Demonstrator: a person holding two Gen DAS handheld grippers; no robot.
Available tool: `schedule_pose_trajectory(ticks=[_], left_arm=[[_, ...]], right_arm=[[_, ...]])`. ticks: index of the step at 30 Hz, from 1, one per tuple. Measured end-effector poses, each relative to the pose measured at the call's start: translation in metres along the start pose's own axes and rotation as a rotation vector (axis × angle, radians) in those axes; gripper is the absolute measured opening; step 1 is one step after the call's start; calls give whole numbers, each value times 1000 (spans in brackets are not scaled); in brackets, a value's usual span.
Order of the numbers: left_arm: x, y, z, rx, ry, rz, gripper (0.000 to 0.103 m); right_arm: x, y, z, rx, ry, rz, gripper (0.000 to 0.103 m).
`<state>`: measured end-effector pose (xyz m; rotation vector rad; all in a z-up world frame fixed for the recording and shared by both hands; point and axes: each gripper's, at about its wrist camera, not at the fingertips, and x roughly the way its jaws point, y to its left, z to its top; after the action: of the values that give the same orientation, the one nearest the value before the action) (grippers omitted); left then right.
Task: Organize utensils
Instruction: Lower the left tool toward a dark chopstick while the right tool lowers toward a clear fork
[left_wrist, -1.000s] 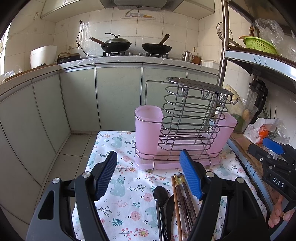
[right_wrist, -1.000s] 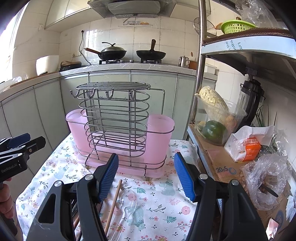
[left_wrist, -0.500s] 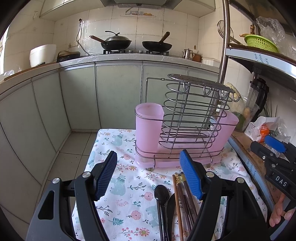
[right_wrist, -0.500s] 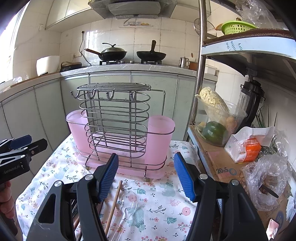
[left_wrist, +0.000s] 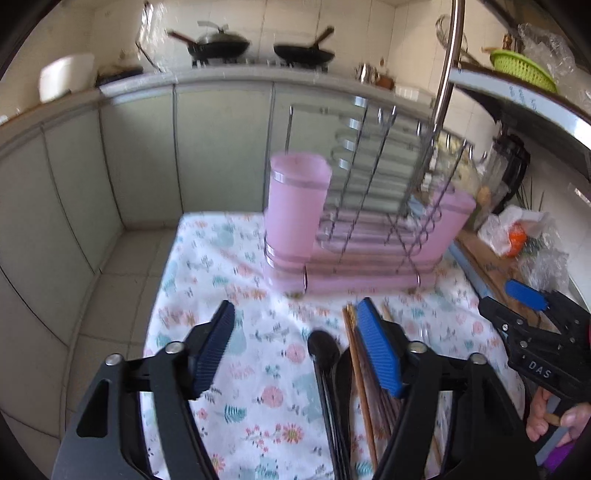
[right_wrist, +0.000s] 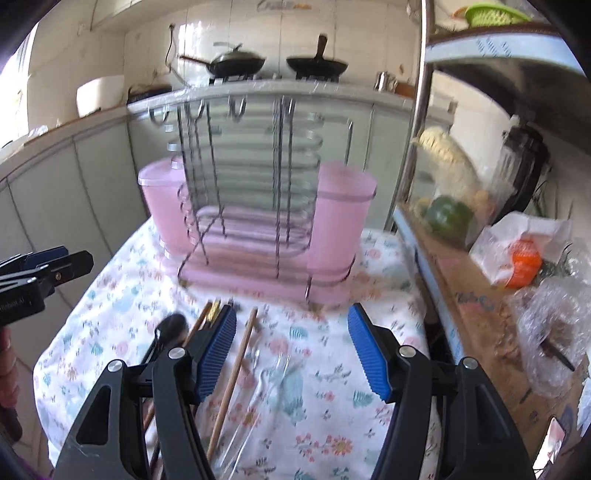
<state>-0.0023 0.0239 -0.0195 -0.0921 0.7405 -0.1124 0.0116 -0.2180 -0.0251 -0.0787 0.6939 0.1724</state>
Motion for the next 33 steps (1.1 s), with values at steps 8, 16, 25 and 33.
schedule_pose_trajectory(ticks=[8,16,25,33], left_arm=[[49,17,-11,-71,290,-86,40],[95,9,-21,-104,504,-158,24],[112,-1,-35,-53,567,-153,11],[121,-9,-31,-60,564,-124,6]], right_arm=[[38,-24,-16,106,213,119,57],[55,-49,-24,274,299,250,44],[66,-57,-27,302,322,275,44],[73,-56,-31,315,343,302,44]])
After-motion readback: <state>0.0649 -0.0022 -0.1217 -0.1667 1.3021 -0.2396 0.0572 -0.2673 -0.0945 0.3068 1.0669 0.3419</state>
